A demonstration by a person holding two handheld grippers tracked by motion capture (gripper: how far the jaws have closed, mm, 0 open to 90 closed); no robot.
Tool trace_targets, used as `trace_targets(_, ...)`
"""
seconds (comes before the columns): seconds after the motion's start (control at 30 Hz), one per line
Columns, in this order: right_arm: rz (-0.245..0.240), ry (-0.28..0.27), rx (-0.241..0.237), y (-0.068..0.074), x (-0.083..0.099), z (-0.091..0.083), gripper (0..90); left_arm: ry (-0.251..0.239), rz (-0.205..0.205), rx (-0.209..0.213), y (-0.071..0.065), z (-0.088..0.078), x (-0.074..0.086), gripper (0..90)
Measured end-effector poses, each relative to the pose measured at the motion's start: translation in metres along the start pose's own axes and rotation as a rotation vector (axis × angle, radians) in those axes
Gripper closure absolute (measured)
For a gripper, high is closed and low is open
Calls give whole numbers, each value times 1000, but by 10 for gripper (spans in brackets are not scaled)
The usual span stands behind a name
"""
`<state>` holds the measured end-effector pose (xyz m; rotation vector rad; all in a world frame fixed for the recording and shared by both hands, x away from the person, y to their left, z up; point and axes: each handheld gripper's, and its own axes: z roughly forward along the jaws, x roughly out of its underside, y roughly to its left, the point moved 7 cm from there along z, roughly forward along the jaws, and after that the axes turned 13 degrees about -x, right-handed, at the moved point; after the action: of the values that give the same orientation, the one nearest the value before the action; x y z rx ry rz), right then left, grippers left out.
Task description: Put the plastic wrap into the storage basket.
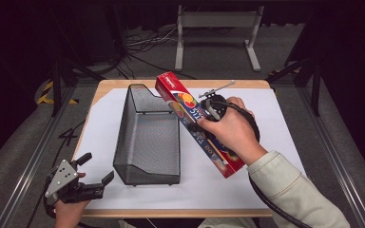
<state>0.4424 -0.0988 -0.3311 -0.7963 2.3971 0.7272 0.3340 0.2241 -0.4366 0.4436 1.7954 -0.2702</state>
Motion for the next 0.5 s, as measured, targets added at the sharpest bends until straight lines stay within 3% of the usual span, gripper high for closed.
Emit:
trace_targets(0.27, 33, 11, 12, 11, -5, 19, 398, -5, 1, -2, 0, -1, -2, 20)
trace_targets(0.5, 60, 40, -8, 25, -10, 39, 397, -7, 3, 3, -1, 1, -3, 20)
